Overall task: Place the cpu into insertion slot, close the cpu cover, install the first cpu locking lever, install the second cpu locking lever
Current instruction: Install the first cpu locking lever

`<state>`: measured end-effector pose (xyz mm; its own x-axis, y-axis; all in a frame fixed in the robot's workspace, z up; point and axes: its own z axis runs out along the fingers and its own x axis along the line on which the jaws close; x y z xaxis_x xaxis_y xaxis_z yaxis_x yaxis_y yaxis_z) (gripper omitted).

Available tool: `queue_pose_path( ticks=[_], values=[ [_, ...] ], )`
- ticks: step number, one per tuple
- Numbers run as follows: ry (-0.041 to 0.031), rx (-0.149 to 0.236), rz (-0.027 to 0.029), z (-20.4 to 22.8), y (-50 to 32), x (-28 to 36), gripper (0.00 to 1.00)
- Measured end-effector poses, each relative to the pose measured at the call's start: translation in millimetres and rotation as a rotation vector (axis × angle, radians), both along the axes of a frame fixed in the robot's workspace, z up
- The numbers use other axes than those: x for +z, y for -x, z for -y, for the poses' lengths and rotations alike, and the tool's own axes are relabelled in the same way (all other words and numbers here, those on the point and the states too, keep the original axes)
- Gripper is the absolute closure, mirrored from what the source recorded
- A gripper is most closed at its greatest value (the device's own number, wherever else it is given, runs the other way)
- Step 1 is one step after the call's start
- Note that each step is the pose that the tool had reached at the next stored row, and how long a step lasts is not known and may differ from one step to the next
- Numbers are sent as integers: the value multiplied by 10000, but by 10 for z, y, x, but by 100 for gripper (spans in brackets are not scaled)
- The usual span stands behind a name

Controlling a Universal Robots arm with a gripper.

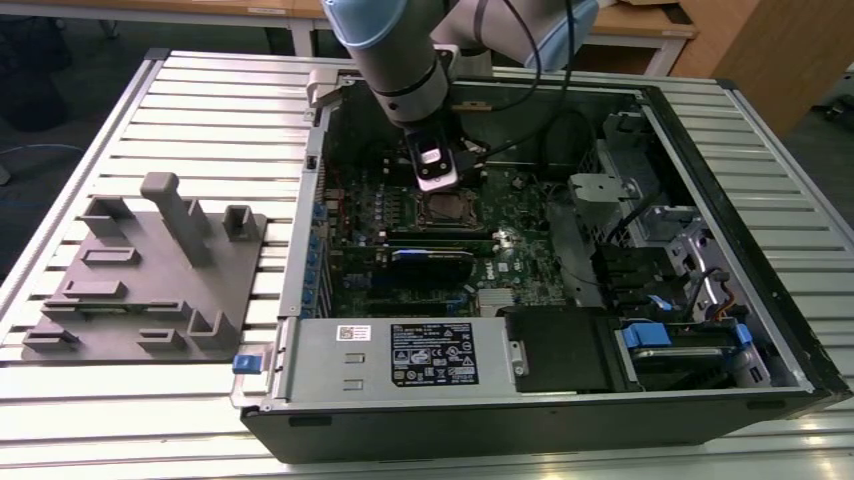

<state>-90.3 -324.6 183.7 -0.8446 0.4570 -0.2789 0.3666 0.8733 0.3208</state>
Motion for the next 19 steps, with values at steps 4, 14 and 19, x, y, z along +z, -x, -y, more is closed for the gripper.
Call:
queue_pose_path(
  ticks=[4,14,19],
  values=[
    [2,0,-1,0,-27,-1,89],
    [-21,6,2,-11,-33,-19,89],
    [1,1,-2,-7,-31,-19,89]
  ],
)
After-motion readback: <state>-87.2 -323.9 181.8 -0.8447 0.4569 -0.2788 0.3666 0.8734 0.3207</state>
